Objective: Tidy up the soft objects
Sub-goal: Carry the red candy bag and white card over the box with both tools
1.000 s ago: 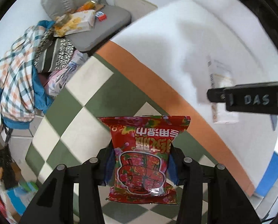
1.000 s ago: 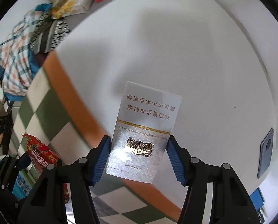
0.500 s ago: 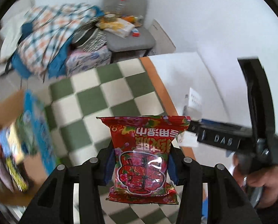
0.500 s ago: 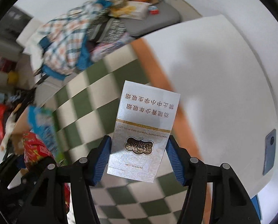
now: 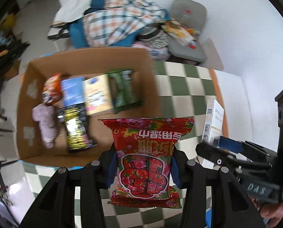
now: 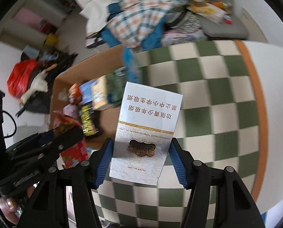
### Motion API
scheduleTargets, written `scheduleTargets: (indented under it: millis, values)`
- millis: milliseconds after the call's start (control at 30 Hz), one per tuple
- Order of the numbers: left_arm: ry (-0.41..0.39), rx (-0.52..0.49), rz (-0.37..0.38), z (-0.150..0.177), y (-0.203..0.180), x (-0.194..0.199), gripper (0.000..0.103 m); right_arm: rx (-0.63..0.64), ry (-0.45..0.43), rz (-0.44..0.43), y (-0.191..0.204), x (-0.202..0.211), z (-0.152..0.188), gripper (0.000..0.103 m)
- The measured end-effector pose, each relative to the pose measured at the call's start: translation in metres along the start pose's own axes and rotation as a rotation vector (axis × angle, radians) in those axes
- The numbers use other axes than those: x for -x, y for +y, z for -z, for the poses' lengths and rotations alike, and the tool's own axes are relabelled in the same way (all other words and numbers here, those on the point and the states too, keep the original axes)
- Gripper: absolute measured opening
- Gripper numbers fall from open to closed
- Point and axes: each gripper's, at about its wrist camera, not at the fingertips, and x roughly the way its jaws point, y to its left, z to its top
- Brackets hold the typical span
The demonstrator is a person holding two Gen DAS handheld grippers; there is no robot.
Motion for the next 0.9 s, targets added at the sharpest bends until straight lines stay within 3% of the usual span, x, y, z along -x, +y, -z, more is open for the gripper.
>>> scheduleTargets:
  millis: [267,500,733,900]
  values:
    - [0.040,0.092,0.001,-0.020,0.063,-0.022,0.043,0.093,0.031,0.056,0.076,-0.041,-0.007,0.061]
    - [0.118,0.136,0.046,-0.042,0.094,-0.060,0.043,0.138,0.067,0.127,0.095,-0.075,-0.030,0.061]
    - [0.201,0.130,0.089,-0.048,0.098,-0.095,0.045,0.151,0.118,0.165,0.095,-0.104,-0.031,0.061]
    - [0.243,0.133,0.060,-0.050,0.097,-0.108,0.047,0.149,0.151,0.182,0.088,-0.121,-0.034,0.062]
